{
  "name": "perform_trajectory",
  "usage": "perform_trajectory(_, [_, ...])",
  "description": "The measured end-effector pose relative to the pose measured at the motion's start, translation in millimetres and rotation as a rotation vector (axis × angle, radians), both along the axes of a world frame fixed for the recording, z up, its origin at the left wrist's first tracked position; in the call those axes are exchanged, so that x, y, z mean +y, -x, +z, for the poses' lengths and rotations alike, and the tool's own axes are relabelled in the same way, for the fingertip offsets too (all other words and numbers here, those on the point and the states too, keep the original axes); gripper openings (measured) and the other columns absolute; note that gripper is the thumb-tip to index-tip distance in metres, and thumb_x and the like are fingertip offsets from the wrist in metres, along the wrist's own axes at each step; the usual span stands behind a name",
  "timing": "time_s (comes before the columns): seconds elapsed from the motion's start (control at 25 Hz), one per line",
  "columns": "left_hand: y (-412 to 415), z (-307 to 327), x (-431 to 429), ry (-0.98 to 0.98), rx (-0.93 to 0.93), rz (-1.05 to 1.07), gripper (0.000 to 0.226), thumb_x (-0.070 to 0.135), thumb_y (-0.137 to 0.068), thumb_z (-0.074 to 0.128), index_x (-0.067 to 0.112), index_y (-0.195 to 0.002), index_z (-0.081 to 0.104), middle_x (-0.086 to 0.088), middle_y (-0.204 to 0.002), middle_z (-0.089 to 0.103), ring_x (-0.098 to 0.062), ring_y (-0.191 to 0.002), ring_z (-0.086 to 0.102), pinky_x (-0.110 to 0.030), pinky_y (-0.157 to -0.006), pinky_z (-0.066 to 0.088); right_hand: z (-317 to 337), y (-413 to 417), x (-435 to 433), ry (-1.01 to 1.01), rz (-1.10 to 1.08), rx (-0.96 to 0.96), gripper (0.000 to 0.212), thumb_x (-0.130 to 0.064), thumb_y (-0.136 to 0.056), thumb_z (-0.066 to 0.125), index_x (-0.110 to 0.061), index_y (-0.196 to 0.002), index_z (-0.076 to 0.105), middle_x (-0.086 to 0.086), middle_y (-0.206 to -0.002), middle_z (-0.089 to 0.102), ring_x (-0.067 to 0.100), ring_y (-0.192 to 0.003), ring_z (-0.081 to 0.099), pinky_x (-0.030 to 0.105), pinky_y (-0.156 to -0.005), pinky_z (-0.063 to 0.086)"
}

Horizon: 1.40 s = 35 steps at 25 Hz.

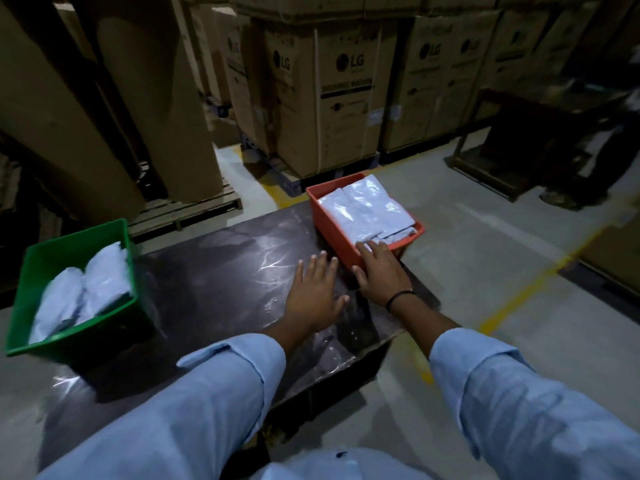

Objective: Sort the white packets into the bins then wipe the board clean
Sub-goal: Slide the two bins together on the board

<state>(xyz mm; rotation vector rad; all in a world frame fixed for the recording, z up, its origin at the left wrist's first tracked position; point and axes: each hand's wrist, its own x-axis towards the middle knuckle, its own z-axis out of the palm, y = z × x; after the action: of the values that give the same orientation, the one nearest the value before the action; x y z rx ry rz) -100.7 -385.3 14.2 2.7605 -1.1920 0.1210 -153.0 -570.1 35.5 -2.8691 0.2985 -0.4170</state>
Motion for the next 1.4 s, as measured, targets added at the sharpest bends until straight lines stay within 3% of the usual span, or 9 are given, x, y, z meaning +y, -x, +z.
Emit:
perform_trajectory(0.24, [7.4,-3.0,-112.3,-0.033,0.086,0.059,0.083,0.052,-0.095,0.051,0.013,-0.16,0.017,-0.017,-0.167,0.017,-0.038,-0.153,0.018,-0.053,-0.124,0.013,-3.4,6.1,-131.7,0.052,-0.066,0.156,0.065,-0.044,-0.088,0.056,-0.014,-0.144,0.041,0.024,-0.146,0.04,0.044,-0.135,0.033,0.049,-0.112,0.034])
perform_trajectory(0.36, [-3.7,-6.4,-133.2,-0.156,0.075,0.081,0.076,0.043,-0.096,0.054,0.014,-0.158,0.021,-0.015,-0.164,0.024,-0.042,-0.148,0.027,-0.054,-0.121,0.02,-3.8,-1.2,-160.4,0.065,-0.037,0.228,0.065,-0.046,-0.088,0.058,-0.017,-0.145,0.043,0.022,-0.147,0.037,0.044,-0.134,0.032,0.048,-0.112,0.033])
perform_trajectory(0.52, [-23.8,1.6,-154.4,-0.167,0.06,0.107,0.043,0.03,-0.097,0.055,0.013,-0.136,0.044,-0.013,-0.138,0.056,-0.038,-0.119,0.057,-0.045,-0.098,0.044,-13.3,-16.6,-182.8,0.038,0.017,0.242,0.055,-0.046,-0.087,0.063,-0.027,-0.138,0.053,0.02,-0.146,0.039,0.043,-0.131,0.034,0.047,-0.109,0.036])
perform_trajectory(0.6, [-31.0,5.4,-160.9,-0.161,0.033,0.128,0.025,0.026,-0.099,0.053,0.014,-0.12,0.057,-0.011,-0.12,0.067,-0.035,-0.106,0.065,-0.04,-0.087,0.049,-16.2,-25.6,-188.5,0.036,0.035,0.24,0.05,-0.046,-0.086,0.063,-0.028,-0.132,0.058,0.021,-0.144,0.042,0.042,-0.13,0.037,0.047,-0.108,0.038])
perform_trajectory(0.72, [-40.6,6.9,-162.4,-0.157,0.02,0.158,0.019,0.025,-0.102,0.05,0.014,-0.109,0.064,-0.011,-0.106,0.072,-0.035,-0.096,0.068,-0.038,-0.076,0.051,-22.5,-36.9,-195.6,0.044,0.078,0.189,0.042,-0.04,-0.084,0.069,-0.024,-0.124,0.066,0.023,-0.133,0.052,0.045,-0.122,0.043,0.045,-0.105,0.042])
perform_trajectory(0.92, [-43.9,-0.1,-139.2,-0.122,0.023,0.201,0.011,0.021,-0.097,0.053,0.016,-0.102,0.062,-0.009,-0.099,0.071,-0.034,-0.091,0.067,-0.036,-0.067,0.045,-27.6,-49.6,-181.0,0.075,0.138,0.175,0.038,-0.04,-0.084,0.069,-0.025,-0.119,0.068,0.02,-0.117,0.062,0.046,-0.108,0.049,0.045,-0.094,0.049])
perform_trajectory(1.12, [-47.5,-1.2,-86.6,-0.127,0.037,0.296,0.008,0.021,-0.095,0.056,0.017,-0.101,0.06,-0.007,-0.101,0.07,-0.033,-0.093,0.065,-0.037,-0.064,0.044,-25.1,-66.7,-128.2,0.128,0.217,0.165,0.036,-0.043,-0.085,0.066,-0.025,-0.115,0.069,0.021,-0.114,0.065,0.045,-0.104,0.051,0.045,-0.096,0.047])
perform_trajectory(1.32, [-40.5,3.9,-13.7,-0.127,0.04,0.345,0.019,0.03,-0.093,0.059,0.018,-0.108,0.062,-0.008,-0.108,0.069,-0.035,-0.099,0.065,-0.042,-0.076,0.054,-19.4,-76.7,-61.6,0.199,0.346,0.104,0.032,-0.039,-0.081,0.073,-0.022,-0.108,0.071,0.02,-0.101,0.068,0.04,-0.094,0.059,0.047,-0.094,0.048])
perform_trajectory(1.4, [-37.7,4.2,17.4,-0.142,0.014,0.374,0.025,0.028,-0.093,0.059,0.018,-0.115,0.063,-0.008,-0.113,0.069,-0.034,-0.102,0.065,-0.042,-0.08,0.056,-17.5,-83.1,-35.2,0.212,0.404,0.123,0.031,-0.04,-0.084,0.067,-0.024,-0.111,0.07,0.02,-0.105,0.067,0.039,-0.097,0.06,0.046,-0.095,0.047])
